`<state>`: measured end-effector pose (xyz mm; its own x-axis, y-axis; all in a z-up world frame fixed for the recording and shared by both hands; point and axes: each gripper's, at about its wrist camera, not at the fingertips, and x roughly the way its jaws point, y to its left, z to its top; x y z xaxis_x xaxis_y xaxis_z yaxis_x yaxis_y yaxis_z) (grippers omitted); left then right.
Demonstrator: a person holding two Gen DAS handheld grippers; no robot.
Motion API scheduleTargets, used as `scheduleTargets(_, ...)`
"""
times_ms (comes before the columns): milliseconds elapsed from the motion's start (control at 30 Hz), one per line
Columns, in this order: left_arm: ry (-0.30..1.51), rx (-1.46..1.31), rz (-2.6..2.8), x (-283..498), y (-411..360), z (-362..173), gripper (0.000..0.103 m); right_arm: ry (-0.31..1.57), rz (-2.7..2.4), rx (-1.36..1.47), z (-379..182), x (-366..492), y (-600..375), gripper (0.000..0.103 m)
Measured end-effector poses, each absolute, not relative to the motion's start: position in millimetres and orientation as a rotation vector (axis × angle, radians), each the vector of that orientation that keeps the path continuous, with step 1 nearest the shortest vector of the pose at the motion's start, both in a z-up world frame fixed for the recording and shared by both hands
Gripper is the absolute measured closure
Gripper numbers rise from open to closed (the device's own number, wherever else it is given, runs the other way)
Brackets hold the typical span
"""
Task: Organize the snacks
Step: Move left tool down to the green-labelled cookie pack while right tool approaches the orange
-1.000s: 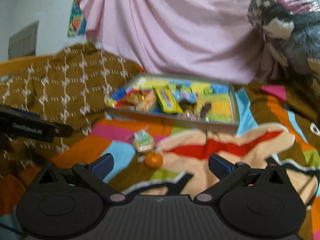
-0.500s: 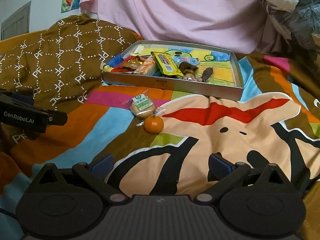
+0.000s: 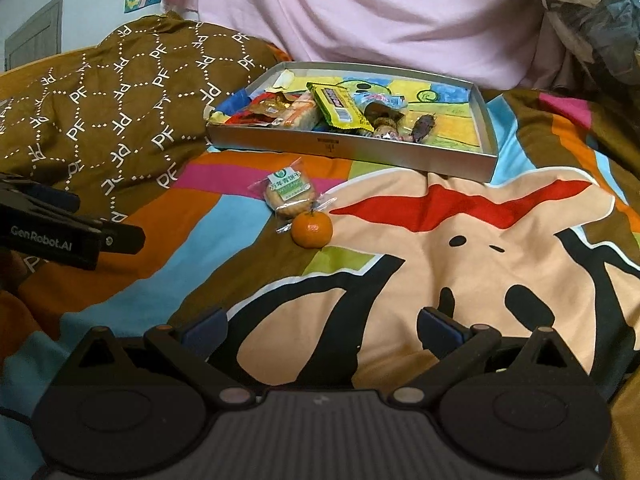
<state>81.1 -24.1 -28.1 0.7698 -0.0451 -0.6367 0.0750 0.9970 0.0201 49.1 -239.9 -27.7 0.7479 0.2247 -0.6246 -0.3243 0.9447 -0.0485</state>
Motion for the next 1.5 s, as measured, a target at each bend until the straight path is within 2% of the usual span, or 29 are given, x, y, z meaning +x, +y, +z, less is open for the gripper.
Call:
scheduleTargets(467, 0.722, -0.003, -0.06, 96, -23, -34, 0.001, 0.689, 0.345, -0.096, -31, 60, -249, 0.0)
scheduleTargets(900, 0.671, -0.037, -0.23, 150, -39, -32, 0.001, 0.714, 0.406, -0.113, -34, 73, -246, 0.0)
scheduleTargets(1200, 0.606, 0.122, -0.377, 192, -71, -29, 0.001, 0.685, 0.411, -0.238, -27, 100, -244, 0.0)
scheduleTargets(1500, 0.665, 0.201, -0.424, 217, -74, -30, 0.001, 0.641, 0.365, -0.419, -33, 137, -227, 0.0)
